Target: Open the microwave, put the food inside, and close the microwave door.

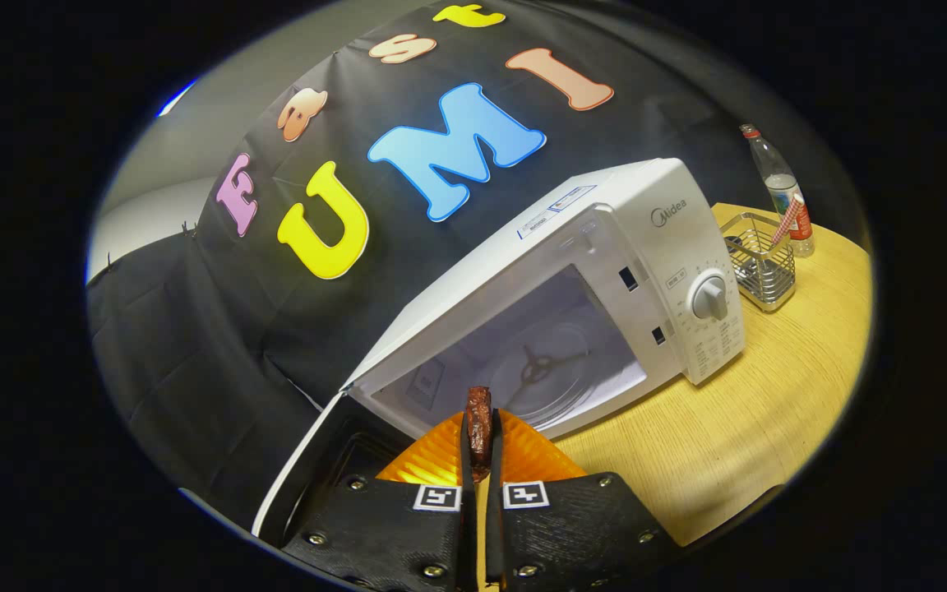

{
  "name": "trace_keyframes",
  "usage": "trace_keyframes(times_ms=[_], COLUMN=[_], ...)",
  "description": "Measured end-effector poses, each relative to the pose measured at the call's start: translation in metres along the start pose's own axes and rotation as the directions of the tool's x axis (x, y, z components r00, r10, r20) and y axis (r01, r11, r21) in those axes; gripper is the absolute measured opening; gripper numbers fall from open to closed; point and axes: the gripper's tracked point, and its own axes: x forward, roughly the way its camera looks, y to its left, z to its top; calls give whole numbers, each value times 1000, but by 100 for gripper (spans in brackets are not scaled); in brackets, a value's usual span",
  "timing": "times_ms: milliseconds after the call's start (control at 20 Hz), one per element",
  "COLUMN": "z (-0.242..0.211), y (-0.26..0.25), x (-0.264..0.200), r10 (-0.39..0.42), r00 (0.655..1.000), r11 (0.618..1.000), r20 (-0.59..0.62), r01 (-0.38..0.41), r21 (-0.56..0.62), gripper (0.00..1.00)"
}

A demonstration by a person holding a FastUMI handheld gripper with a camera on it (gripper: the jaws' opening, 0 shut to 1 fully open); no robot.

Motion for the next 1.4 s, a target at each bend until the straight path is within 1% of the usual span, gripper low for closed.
trace_keyframes(times_ms=[150, 300, 800, 850, 950, 1000, 1100, 1150, 1200, 1250, 1300, 1400], z=[1, 4, -7, -8, -4, -2, 0, -1, -1, 1, 2, 5], y=[-1, -3, -27, -31, -34, -36, -42, -45, -49, -53, -56, -61], x=[21, 43, 106, 111, 116, 119, 124, 125, 127, 129, 130, 126], r10=[-4, -21, -101, -113, -120, -133, -161, -176, -195, -206, -213, -242], r00=[999, 996, 990, 989, 987, 984, 977, 974, 970, 967, 964, 955], r11=[1000, 999, 994, 993, 992, 990, 979, 971, 958, 945, 935, 912], r20=[45, 87, 96, 92, 106, 120, 139, 144, 146, 151, 157, 170], r01=[5, 25, 104, 116, 123, 139, 176, 196, 220, 236, 248, 284], r21=[-20, -47, -29, -29, -26, -40, -100, -139, -185, -224, -255, -296], gripper=[4, 4, 4, 7, 7, 10, 10, 15, 16, 25, 32, 77])
